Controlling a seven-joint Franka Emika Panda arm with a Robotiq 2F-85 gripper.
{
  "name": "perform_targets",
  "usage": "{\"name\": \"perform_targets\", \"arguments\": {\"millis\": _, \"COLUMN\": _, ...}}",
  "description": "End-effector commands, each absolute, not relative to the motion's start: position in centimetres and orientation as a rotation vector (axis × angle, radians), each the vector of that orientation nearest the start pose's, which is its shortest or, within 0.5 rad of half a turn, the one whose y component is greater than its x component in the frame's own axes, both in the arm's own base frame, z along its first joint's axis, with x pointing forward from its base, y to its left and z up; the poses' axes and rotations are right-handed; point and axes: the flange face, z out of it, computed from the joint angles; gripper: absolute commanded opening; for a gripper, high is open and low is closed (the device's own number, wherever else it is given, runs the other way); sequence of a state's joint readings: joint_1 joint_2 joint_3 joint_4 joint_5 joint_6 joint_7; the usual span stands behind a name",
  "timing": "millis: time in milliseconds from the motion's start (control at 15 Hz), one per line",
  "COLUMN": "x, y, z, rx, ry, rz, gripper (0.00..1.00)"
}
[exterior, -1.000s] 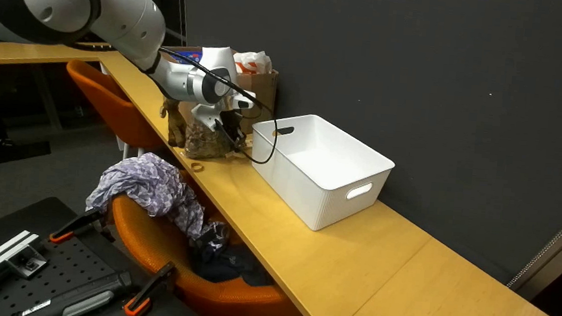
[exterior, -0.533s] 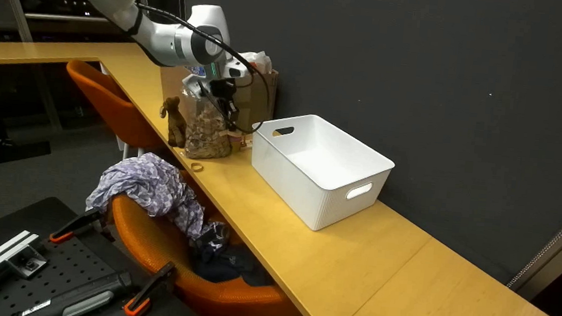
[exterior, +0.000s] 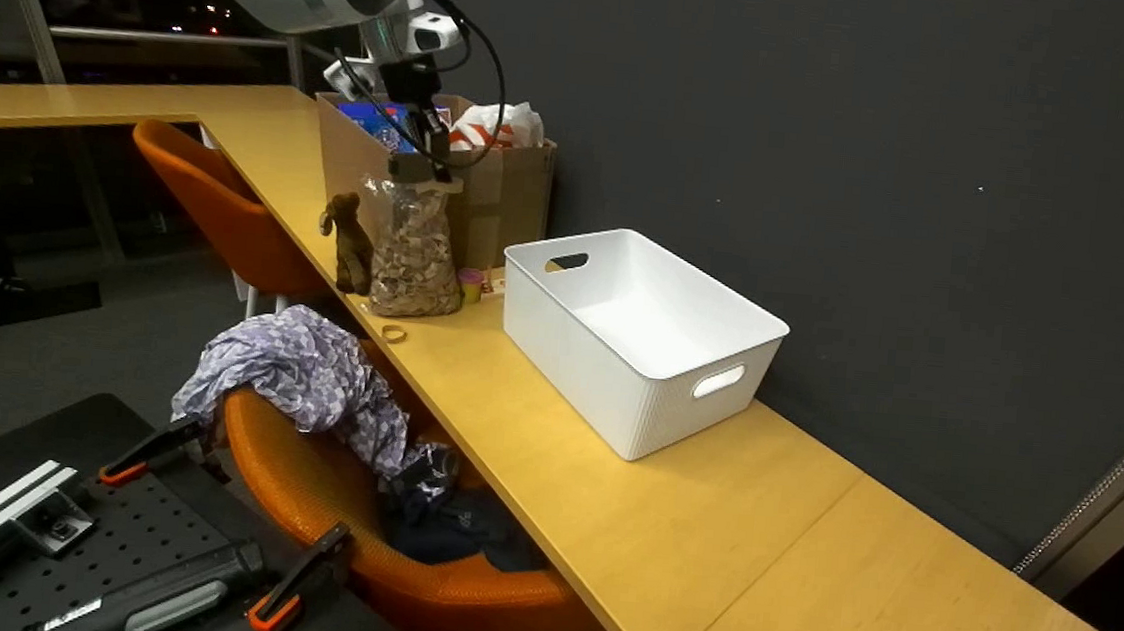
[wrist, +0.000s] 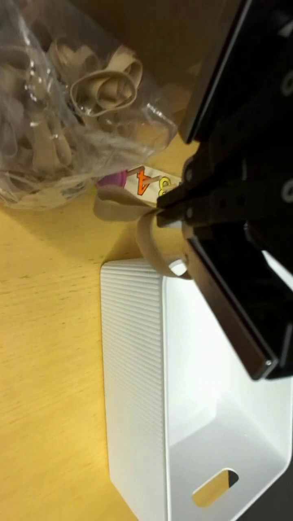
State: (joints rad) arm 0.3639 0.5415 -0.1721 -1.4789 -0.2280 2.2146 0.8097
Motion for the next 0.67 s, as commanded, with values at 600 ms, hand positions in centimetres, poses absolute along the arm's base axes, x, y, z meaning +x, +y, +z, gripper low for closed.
{"name": "perform_targets", "arguments": {"millis": 600, "x": 70.4, "y": 21.5, "z": 37.8, "rx": -3.146, "ry": 0.509, "rz": -0.563, "gripper": 0.01}}
